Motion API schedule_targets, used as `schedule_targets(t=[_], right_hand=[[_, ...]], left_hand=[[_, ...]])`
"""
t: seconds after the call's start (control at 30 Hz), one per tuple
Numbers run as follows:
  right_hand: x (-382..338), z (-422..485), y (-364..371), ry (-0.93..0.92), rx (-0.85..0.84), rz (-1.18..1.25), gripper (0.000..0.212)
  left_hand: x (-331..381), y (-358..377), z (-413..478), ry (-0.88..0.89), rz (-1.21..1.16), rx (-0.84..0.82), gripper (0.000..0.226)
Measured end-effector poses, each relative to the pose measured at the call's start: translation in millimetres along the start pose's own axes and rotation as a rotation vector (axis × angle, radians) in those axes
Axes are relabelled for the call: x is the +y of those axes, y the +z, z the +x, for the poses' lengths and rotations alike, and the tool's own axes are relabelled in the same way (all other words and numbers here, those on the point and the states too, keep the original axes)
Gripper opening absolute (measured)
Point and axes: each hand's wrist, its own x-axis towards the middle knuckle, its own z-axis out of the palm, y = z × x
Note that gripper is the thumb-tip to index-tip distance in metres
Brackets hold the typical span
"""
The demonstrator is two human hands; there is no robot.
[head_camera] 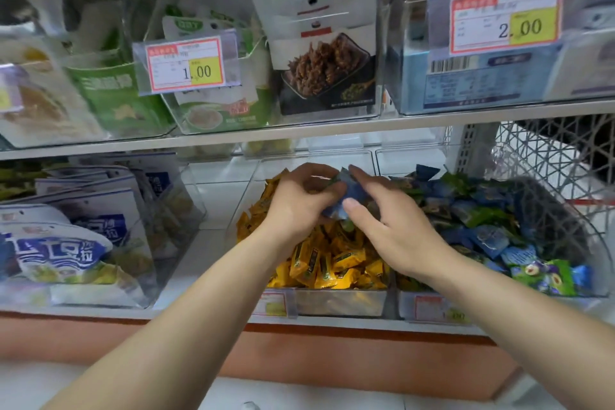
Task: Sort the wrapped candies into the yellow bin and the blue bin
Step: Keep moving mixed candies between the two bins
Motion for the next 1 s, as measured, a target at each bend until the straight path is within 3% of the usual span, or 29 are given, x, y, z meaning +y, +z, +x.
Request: schedule_targets(t=[0.13,0.27,0.4,0.43,0.53,0.6,0.7,0.8,0.9,1.0], right_hand=[[-6,1,-1,0.165,0.063,0.161,0.045],[-9,2,-9,0.372,0.029,0.574,0.028],[-4,3,-15,0.354,0.002,0.685,0.030],[1,5,-18,0.334,0.057,0.635,0.031],[25,9,-38,0.205,0.274,0.212,0.031],[46,9,-54,0.197,0.221,-0.252,0.035],[63,7,-57,0.326,0.048,-0.723,0.041],[50,13,-42,0.228,0.077,-0.657,0.051],[37,16,-18,0.096,-0.072,-0.535,0.066],[39,14,0,0.125,-0.174,-0.515,0.077]], left_hand=[[2,6,-13,-0.096,-0.172,-0.035,0.018],[-2,12,-17,-0.177,-0.301,-0.023,0.015],[-4,16,-15,-0.197,-0.388,-0.052,0.021],[-5,15,-12,-0.144,-0.263,-0.040,0.019],[-17,0,-3,0.123,0.477,0.032,0.010],[-28,-10,0,0.203,0.795,-0.059,0.008],[-39,-15,2,0.234,0.918,-0.145,0.003],[-40,-13,12,0.198,0.913,-0.161,0.008],[-38,-2,33,0.109,0.888,-0.148,0.015],[-45,12,57,0.121,1.134,-0.210,0.022]])
